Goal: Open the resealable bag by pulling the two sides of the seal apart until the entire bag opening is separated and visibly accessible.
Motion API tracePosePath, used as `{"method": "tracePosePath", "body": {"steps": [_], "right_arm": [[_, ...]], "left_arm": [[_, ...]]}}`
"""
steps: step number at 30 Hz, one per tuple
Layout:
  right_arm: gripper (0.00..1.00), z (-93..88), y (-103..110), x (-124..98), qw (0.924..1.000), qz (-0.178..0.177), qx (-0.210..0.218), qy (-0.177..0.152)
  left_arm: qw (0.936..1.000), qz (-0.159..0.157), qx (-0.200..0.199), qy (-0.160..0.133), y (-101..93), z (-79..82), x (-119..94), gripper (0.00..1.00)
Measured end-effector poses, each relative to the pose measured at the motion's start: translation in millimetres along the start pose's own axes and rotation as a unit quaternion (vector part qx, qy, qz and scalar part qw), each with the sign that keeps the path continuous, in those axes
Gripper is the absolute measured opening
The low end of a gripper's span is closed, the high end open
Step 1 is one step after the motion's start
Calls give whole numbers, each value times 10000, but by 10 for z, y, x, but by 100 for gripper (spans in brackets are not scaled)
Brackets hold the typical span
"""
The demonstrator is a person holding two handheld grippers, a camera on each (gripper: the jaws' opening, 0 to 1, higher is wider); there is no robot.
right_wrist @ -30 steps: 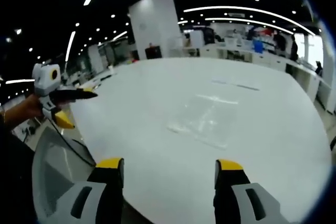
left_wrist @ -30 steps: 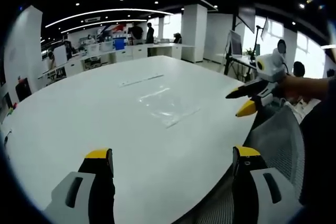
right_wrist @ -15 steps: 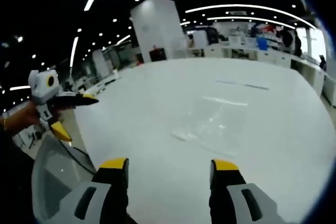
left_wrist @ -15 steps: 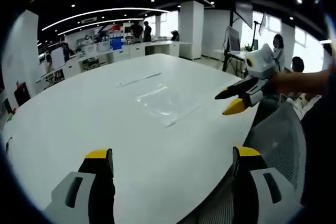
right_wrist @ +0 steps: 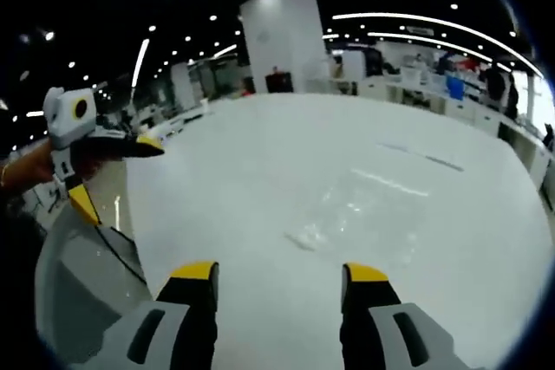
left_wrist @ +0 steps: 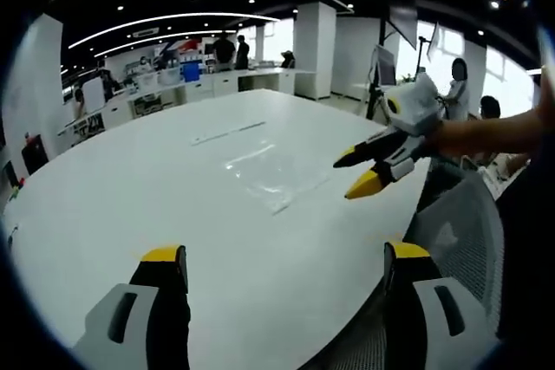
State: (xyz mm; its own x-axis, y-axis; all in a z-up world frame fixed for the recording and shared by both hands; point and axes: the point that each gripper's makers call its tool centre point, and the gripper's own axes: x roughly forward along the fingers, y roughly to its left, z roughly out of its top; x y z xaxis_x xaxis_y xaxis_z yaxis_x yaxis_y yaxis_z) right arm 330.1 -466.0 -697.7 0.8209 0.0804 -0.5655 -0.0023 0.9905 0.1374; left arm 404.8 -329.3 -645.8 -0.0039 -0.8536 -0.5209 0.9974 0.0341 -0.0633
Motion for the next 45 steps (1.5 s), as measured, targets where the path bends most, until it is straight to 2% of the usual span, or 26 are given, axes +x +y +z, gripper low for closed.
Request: {"method": "tracePosePath", "body": {"steps": [5,13,18,22,34,36,41,45], "right_arm": [[53,23,-38,119,9999,38,-130,72],[41,-116,-25,309,9987,88,-412,292],[33,-59,-50,393,9985,78,-496,201],[32,-17,-76,458,9982,86,-554,189],[28,-12,-118,739,9959,198,-779,409],[26,-15,-163,772,9952,84,-875,432],[14,-6,-179,844,9950,99,-898,416],[13,-44,-208,897,9942,106,-940,519]], "left_arm": [[10000,19,25,-29,17,34,-8,92],[10000,-32,68,51,1,4,14,91],[9999,-43,-83,-115,5,52,6,89],[9997,33,-96,-205,39,96,-4,89],[10000,3,-55,-79,37,39,32,89],[10000,-38,-65,-59,22,22,35,89],[9997,-82,-202,-88,10,-2,31,89],[9997,-46,-244,-90,44,-14,26,89]]}}
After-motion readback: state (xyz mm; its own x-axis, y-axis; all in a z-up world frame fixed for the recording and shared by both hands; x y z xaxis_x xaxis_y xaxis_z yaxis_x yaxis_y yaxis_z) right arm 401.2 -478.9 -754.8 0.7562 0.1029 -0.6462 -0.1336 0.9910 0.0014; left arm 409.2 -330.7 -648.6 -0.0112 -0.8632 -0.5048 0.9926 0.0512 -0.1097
